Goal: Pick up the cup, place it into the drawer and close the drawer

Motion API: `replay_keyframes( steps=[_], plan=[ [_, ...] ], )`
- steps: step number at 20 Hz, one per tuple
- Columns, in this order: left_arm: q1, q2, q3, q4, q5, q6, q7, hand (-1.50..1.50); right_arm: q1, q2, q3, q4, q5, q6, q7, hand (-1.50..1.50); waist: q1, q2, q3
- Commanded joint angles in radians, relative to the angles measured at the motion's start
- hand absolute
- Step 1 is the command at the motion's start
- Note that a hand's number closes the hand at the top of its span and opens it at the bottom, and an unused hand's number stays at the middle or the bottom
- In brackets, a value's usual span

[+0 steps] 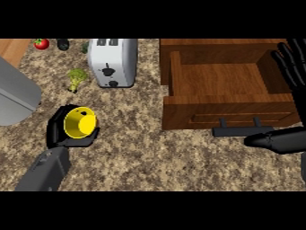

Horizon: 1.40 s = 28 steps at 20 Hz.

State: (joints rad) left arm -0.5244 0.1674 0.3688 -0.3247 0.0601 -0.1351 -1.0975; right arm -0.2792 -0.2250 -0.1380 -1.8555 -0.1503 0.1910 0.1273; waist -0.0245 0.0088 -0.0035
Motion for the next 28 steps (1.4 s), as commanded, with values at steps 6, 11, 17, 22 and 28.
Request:
replay_keyframes(
  steps=[6, 11, 17, 22, 28],
  plan=[
    [-0.121, -0.07, -0.077, -0.158, -0.01, -0.046, 0.047, 1.5, 0.028, -0.001, -0.013, -0.032, 0.005, -0.01, 0.013, -1.5, 0.021, -0.012, 0.003],
    [-0.221, -0.127, -0.144, -0.342, -0.011, 0.0, 0.259, 1.5, 0.024, -0.012, -0.028, 0.007, 0.014, -0.002, -0.012, -1.5, 0.037, -0.018, 0.005],
    [-0.355, -0.166, -0.265, -0.479, 0.057, 0.136, 0.507, 1.5, 0.016, 0.017, 0.002, 0.042, 0.05, -0.014, -0.052, -1.5, 0.029, -0.015, 0.004],
    [-0.538, -0.167, -0.307, -0.479, 0.063, 0.259, 0.682, 1.5, 0.032, -0.02, -0.058, 0.053, 0.011, 0.017, -0.074, -1.5, 0.013, -0.01, 0.004],
    [-0.72, -0.167, -0.392, -0.298, 0.126, 0.404, 0.763, 1.5, -0.04, -0.02, -0.033, 0.09, 0.031, 0.007, -0.054, -1.5, -0.01, 0.0, 0.004]
  ],
)
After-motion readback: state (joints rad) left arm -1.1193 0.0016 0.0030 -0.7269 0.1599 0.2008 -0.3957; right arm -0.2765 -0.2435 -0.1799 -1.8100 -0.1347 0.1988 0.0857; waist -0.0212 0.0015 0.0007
